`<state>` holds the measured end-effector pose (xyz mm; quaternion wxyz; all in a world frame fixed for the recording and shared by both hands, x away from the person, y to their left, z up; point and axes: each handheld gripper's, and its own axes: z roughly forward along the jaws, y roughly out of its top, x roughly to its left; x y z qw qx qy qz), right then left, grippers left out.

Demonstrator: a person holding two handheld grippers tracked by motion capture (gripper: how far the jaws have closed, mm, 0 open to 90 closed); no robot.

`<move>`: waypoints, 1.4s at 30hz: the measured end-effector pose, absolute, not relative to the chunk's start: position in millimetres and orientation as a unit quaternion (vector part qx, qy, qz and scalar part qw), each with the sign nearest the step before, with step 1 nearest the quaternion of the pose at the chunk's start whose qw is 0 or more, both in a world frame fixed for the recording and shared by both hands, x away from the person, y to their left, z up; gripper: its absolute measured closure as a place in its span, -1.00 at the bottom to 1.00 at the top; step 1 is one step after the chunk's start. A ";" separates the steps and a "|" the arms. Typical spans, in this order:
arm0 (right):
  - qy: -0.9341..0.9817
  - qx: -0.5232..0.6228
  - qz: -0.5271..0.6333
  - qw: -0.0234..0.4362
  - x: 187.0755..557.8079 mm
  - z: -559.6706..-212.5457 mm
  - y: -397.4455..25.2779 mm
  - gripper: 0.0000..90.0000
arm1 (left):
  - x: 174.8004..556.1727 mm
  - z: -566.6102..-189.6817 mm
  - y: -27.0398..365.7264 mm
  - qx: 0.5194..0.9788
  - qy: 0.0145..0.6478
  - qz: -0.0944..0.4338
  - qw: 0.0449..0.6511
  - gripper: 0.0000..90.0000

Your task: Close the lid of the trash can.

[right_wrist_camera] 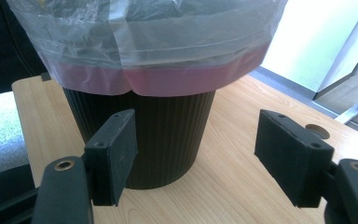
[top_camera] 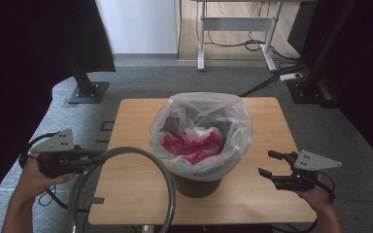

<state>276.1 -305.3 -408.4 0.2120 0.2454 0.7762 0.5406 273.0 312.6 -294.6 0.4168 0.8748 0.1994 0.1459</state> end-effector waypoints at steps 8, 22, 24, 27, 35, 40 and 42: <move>0.776 0.246 0.541 0.213 275.9 -406.7 -305.9 -0.35 | 288.6 -280.5 297.6 0.877 0.195 0.142 0.415 0.75; 0.778 0.245 0.538 0.212 278.0 -406.0 -303.5 -0.35 | 321.2 -269.8 264.6 0.888 0.183 0.113 0.407 0.75; 0.778 0.246 0.538 0.212 278.3 -406.4 -303.7 -0.35 | 324.2 -268.1 260.4 0.888 0.179 0.111 0.408 0.75; 0.779 0.247 0.537 0.211 278.5 -406.8 -303.9 -0.35 | 328.6 -265.6 255.1 0.888 0.177 0.109 0.409 0.75; 0.778 0.248 0.538 0.211 278.6 -406.5 -304.4 -0.35 | 339.9 -252.9 241.4 0.887 0.171 0.111 0.414 0.75; 0.778 0.247 0.537 0.211 279.0 -406.5 -304.1 -0.35 | 350.8 -243.1 227.7 0.887 0.169 0.110 0.415 0.75; 0.778 0.247 0.538 0.210 279.1 -406.8 -303.8 -0.35 | 356.3 -240.6 221.0 0.889 0.169 0.108 0.411 0.75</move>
